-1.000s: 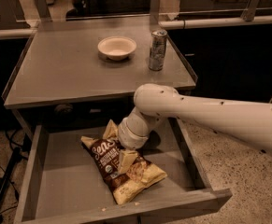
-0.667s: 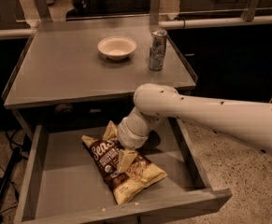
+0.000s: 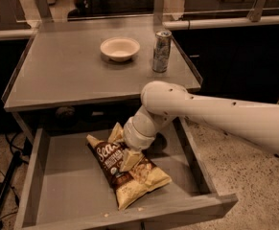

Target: Pick brown chip bag from top drawer and place on counter

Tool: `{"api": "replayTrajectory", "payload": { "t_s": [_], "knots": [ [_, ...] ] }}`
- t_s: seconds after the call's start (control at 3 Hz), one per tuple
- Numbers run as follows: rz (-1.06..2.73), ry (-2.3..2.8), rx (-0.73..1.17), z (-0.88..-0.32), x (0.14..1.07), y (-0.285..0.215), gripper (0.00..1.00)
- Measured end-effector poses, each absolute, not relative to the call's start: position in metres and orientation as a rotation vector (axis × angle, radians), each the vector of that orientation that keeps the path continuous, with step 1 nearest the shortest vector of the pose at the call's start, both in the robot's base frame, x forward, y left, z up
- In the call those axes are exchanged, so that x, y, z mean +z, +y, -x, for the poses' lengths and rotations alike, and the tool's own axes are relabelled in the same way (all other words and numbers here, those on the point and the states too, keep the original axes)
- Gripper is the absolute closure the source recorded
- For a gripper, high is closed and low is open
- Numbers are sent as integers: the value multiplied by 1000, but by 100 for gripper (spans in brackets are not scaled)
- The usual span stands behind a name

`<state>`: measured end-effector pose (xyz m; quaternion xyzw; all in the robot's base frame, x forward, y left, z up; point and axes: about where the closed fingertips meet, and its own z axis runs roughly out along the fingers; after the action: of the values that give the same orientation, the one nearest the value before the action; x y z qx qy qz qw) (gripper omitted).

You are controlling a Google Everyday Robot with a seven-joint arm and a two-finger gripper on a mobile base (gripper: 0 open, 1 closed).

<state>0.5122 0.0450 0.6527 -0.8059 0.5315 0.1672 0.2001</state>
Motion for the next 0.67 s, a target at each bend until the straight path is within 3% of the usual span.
{"api": "replayTrajectory", "payload": {
  "t_s": [0.67],
  "knots": [
    [2256,1459,423,-519,690,34,100]
  ]
}}
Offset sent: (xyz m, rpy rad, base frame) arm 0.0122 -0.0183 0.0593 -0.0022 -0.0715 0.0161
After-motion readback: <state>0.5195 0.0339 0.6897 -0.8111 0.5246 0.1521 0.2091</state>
